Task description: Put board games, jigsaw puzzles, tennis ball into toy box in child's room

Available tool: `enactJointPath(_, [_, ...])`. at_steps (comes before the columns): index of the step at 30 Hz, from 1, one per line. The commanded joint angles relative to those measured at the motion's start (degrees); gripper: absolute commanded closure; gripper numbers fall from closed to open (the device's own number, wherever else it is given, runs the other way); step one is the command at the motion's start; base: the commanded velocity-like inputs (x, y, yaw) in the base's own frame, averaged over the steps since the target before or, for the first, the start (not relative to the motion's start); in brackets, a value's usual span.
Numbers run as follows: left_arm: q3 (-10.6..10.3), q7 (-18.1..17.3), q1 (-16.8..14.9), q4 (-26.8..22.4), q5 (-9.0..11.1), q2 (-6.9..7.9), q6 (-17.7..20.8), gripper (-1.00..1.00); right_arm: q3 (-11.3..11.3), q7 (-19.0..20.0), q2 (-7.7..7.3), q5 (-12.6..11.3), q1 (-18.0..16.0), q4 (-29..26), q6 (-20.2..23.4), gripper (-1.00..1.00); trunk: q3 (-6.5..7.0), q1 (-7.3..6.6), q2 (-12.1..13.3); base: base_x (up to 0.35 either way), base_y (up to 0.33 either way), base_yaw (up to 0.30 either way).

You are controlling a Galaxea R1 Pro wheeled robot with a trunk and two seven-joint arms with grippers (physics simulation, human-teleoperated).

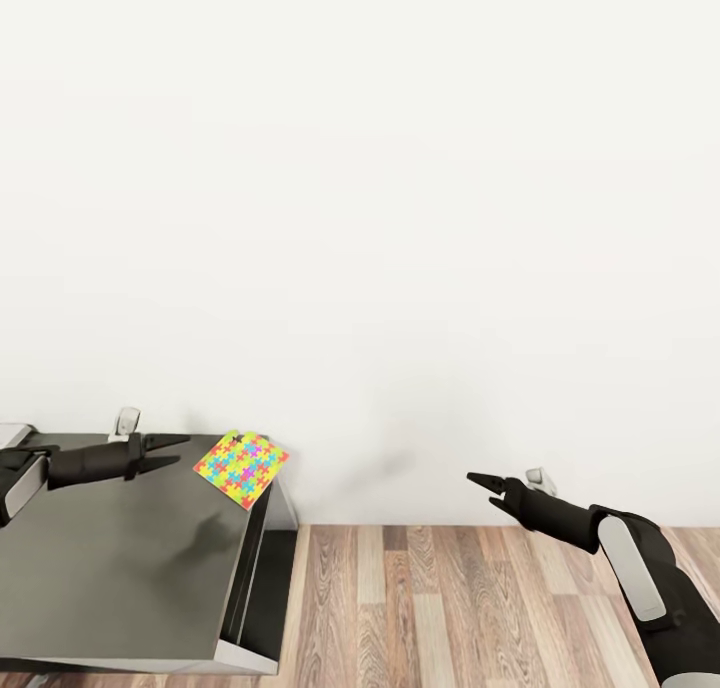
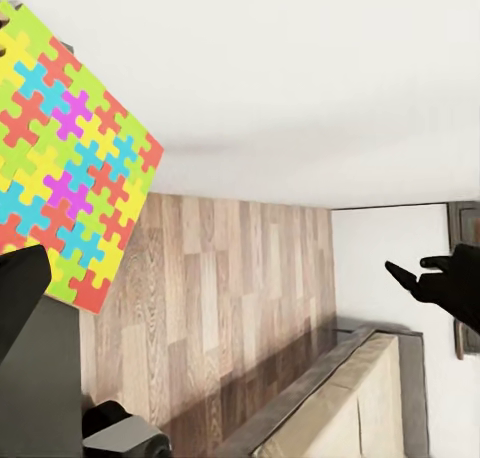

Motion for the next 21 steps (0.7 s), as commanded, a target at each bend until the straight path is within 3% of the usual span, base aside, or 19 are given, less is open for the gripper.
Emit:
enactJointPath(1, [-0.4,-0.1,0.0,0.0,0.4,0.05,0.7,-1.00,-0.1,0.4,-0.01,0.3,0.0,0.0,0.2,-1.00,0.00,0.03,-0.1,0.000,0.000,0.000])
enactJointPath(21, [-0.3,-0.2,2.6,-0.4,0.4,-0.53,1.4,-1.00,-0.1,0.5,0.01,-0.1,0.0,0.2,0.1,-1.00,1.87,0.03,-0.1,-0.025,0.015,0.000])
